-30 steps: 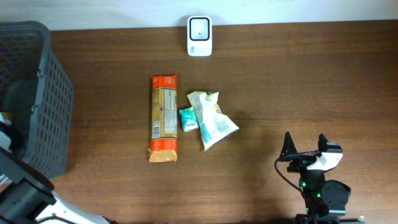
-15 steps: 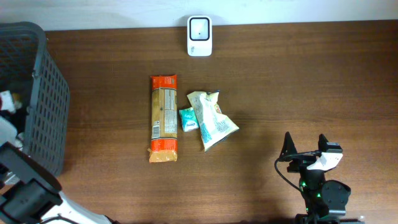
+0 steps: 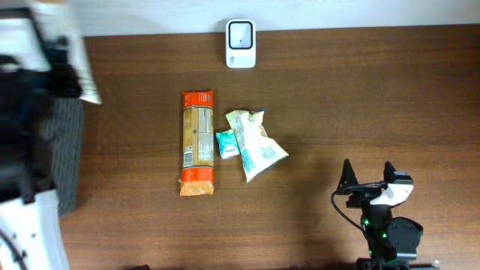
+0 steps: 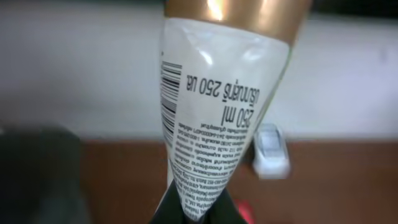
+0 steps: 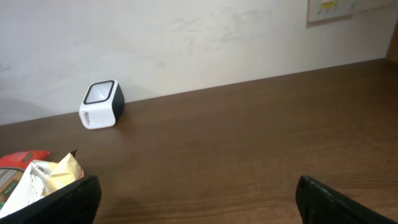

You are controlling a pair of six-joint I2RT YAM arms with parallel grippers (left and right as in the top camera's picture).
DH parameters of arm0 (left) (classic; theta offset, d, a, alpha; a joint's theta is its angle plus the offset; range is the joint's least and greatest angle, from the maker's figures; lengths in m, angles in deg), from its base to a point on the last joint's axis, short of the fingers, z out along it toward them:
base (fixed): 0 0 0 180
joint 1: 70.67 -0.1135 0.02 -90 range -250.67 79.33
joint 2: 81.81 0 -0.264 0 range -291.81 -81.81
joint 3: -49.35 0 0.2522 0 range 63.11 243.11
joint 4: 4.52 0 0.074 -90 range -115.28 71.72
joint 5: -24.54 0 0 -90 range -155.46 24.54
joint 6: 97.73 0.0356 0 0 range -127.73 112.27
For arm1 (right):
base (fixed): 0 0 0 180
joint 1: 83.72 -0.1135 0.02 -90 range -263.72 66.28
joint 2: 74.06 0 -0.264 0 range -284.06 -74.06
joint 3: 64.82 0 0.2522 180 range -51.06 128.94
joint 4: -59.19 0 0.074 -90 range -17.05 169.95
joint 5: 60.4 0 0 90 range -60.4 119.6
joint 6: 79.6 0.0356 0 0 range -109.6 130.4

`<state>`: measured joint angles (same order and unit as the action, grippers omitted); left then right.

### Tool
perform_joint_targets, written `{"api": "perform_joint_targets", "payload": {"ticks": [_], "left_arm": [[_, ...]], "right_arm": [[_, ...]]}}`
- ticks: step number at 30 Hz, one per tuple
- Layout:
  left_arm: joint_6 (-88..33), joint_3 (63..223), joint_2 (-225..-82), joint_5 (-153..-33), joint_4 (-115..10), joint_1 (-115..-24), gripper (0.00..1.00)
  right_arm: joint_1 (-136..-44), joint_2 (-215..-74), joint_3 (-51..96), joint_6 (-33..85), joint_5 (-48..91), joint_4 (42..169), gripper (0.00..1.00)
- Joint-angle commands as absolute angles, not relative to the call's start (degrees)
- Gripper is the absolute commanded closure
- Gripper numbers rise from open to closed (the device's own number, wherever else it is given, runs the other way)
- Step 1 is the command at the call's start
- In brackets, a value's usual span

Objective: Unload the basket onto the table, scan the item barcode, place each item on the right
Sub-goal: 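Take the white tube from the basket and place it beside the others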

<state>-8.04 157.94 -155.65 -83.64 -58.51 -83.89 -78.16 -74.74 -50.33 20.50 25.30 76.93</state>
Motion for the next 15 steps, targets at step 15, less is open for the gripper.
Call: {"api": "perform_joint_targets", "payload": {"ticks": [15], "left_arm": [[-20.1, 152.0, -199.7, -71.7, -73.6, -66.1, 1.0]], "right_arm": [[-78.5, -74.4, -50.7, 20.4, 25.4, 77.1, 0.01]]}}
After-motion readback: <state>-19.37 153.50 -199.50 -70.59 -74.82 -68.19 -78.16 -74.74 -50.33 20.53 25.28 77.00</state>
